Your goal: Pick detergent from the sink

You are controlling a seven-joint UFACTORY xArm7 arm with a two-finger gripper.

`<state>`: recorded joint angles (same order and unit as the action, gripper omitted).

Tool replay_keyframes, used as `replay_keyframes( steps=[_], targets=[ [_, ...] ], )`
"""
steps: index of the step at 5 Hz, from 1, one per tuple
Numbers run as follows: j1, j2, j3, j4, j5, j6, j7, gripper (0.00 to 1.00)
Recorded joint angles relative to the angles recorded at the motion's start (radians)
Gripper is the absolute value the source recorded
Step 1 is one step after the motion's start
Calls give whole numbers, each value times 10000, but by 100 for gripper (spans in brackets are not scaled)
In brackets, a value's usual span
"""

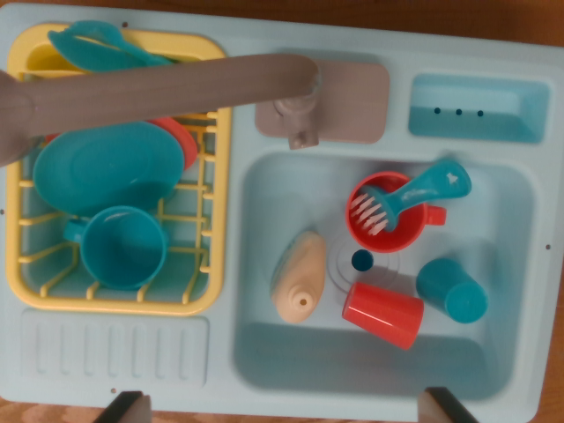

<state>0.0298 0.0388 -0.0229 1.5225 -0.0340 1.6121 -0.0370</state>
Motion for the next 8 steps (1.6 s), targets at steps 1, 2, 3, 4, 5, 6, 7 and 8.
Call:
replay_keyframes(
  steps=[1, 2, 3, 4, 5, 6, 7, 8],
  targets=[
    [-13, 34, -9, -116, 12, -140, 29, 0],
    [-13, 34, -9, -116, 12, -140, 29, 0],
    [-34, 85, -23, -293, 30, -354, 74, 0],
    [-34, 85, -23, -293, 30, -354, 74, 0],
    [-60, 151, -41, -522, 53, -630, 131, 0],
    [-60, 151, -41, -522, 53, -630, 131, 0],
    [-92, 231, -63, -796, 81, -961, 200, 0],
    [-92, 231, -63, -796, 81, -961, 200, 0]
  ],
)
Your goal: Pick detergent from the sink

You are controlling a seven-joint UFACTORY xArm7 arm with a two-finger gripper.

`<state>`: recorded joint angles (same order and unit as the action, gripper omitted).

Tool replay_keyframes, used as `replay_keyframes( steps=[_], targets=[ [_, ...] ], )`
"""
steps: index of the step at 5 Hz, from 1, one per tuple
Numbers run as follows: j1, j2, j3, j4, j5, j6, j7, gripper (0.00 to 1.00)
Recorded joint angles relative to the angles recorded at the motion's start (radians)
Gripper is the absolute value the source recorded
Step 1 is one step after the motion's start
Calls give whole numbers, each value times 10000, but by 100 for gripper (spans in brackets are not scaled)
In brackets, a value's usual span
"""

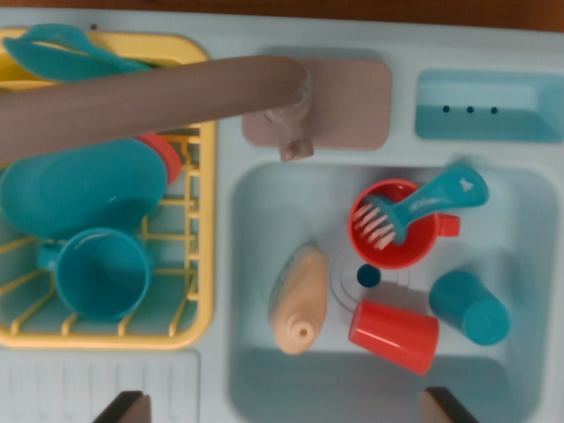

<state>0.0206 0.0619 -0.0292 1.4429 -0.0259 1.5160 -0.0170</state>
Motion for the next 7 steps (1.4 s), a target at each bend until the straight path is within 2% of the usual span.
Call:
replay_keyframes(
  steps=[1, 2, 3, 4, 5, 6, 7],
  targets=[
    [-36, 90, -25, -312, 32, -376, 78, 0],
    [-36, 90, -25, -312, 32, -376, 78, 0],
    [-76, 190, -52, -654, 67, -790, 164, 0],
    [-76, 190, -52, -654, 67, -790, 164, 0],
    [-116, 290, -79, -1002, 102, -1209, 252, 0],
    [-116, 290, -79, -1002, 102, -1209, 252, 0],
    [-160, 401, -109, -1384, 141, -1670, 348, 0]
  ],
)
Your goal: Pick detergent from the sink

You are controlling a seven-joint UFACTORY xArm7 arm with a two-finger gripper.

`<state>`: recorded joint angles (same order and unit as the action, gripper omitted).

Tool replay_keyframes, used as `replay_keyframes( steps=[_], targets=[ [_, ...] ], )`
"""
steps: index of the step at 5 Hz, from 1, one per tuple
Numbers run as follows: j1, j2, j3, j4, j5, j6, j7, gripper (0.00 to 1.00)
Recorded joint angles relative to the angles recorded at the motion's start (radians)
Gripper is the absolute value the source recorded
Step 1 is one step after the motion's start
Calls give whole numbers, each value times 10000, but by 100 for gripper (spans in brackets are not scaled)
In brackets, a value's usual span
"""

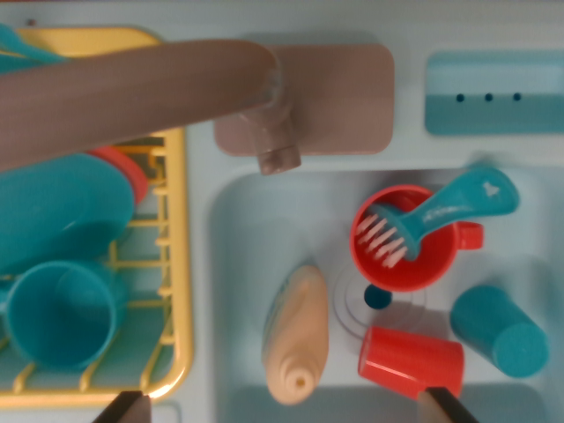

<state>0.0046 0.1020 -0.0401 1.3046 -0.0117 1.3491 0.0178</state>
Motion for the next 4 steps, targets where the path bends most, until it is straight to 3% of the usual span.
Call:
replay_keyframes(
  steps=[1, 2, 3, 4],
  targets=[
    [0, 0, 0, 0, 0, 0, 0, 0],
    [-45, 113, -31, -391, 40, -471, 98, 0],
    [-45, 113, -31, -391, 40, -471, 98, 0],
    [-91, 227, -62, -785, 80, -947, 197, 0]
  ],
)
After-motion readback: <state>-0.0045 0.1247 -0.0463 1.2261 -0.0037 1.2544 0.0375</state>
